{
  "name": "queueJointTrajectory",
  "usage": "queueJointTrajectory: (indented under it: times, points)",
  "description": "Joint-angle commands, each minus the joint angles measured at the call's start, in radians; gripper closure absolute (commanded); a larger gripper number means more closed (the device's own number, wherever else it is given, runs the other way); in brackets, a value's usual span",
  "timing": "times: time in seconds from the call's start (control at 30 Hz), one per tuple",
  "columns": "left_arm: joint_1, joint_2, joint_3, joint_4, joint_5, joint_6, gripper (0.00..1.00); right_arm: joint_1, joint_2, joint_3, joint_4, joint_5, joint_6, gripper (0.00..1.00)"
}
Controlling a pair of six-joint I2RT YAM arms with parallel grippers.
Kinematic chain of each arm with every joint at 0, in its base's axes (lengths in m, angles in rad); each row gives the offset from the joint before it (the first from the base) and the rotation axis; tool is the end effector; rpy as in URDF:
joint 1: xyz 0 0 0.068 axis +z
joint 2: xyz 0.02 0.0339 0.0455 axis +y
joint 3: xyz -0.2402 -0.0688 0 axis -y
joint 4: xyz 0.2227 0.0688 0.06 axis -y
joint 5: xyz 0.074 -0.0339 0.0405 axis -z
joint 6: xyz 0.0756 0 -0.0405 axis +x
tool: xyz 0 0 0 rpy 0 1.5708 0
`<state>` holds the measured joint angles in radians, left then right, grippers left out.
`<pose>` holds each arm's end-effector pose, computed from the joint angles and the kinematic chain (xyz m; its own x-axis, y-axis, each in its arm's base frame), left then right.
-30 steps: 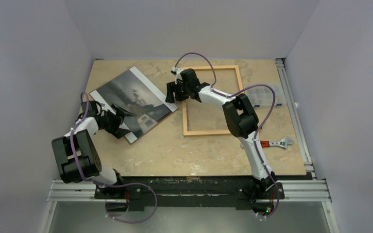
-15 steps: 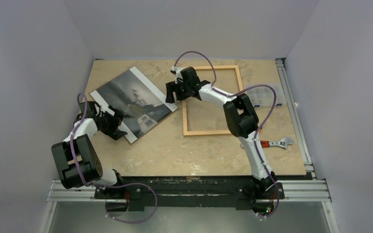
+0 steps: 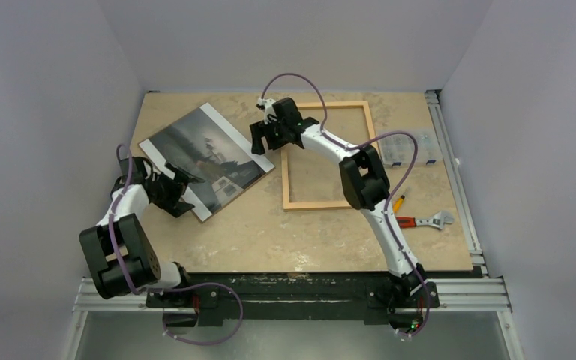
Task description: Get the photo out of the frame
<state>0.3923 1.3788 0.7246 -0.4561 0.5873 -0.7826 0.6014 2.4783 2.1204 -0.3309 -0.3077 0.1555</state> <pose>0.2454 0.0562 0.1387 -0.5230 -0.8516 0.0349 -0.6480 0.3707 -0.6653 0.4419 0.3310 0.1467 -0.6311 -0.2541 -0.7329 -0.6420 0.7013 0.3097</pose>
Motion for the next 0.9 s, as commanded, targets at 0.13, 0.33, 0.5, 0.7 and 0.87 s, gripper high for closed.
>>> queueJointTrajectory:
  times: [0.13, 0.33, 0.5, 0.7, 0.87]
  points:
    - [0.006, -0.075, 0.016, -0.033, -0.023, 0.04, 0.09, 0.001, 0.062, 0.088, -0.033, -0.031, 0.017, 0.25]
    - [0.006, -0.086, 0.028, -0.043, -0.026, 0.045, 0.09, -0.006, -0.015, -0.042, 0.137, -0.155, 0.157, 0.39]
    - [0.006, -0.088, 0.032, -0.05, -0.025, 0.052, 0.09, -0.014, -0.028, -0.066, 0.191, -0.151, 0.225, 0.45]
    - [0.006, -0.084, 0.032, -0.045, -0.025, 0.053, 0.09, -0.02, -0.047, -0.09, 0.232, -0.198, 0.262, 0.49]
    - [0.006, -0.078, 0.04, -0.042, -0.029, 0.052, 0.09, -0.02, -0.086, -0.13, 0.266, -0.224, 0.284, 0.52]
